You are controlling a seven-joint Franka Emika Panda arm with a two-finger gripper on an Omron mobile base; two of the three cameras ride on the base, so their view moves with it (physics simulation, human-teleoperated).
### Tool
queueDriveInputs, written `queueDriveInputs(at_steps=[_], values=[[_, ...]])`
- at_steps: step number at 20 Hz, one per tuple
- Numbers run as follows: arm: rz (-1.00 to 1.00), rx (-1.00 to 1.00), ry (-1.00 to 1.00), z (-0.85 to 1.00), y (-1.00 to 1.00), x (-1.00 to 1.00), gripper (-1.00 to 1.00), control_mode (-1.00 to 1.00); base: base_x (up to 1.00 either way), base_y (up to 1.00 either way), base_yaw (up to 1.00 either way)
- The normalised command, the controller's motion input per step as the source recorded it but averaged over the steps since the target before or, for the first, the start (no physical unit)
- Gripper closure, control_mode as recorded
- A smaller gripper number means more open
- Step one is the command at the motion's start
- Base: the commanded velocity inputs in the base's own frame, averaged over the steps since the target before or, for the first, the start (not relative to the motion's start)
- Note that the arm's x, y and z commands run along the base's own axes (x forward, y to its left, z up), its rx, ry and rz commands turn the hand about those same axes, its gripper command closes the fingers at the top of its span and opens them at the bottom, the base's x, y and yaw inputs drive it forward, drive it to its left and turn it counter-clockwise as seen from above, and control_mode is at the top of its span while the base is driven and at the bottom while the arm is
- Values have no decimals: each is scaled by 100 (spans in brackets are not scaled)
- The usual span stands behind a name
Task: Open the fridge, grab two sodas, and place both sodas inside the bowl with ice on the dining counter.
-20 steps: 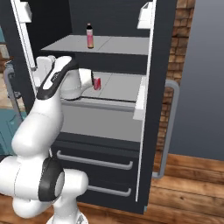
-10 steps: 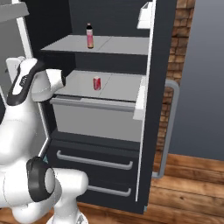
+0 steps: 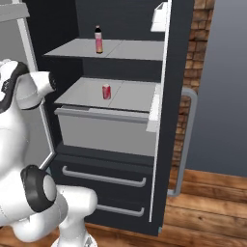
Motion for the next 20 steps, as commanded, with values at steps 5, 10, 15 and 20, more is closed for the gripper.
queueDriveInputs(at_steps=[5, 10, 15, 20], values=[[-6, -23, -11, -19, -33, -19, -100, -100, 0, 0, 0], [-14, -31, -24, 0, -86, -37, -100, -100, 0, 0, 0], [-22, -32, -21, -15, -95, -47, -100, -100, 0, 0, 0], [-31, -33, -27, -52, -76, -49, -100, -100, 0, 0, 0]])
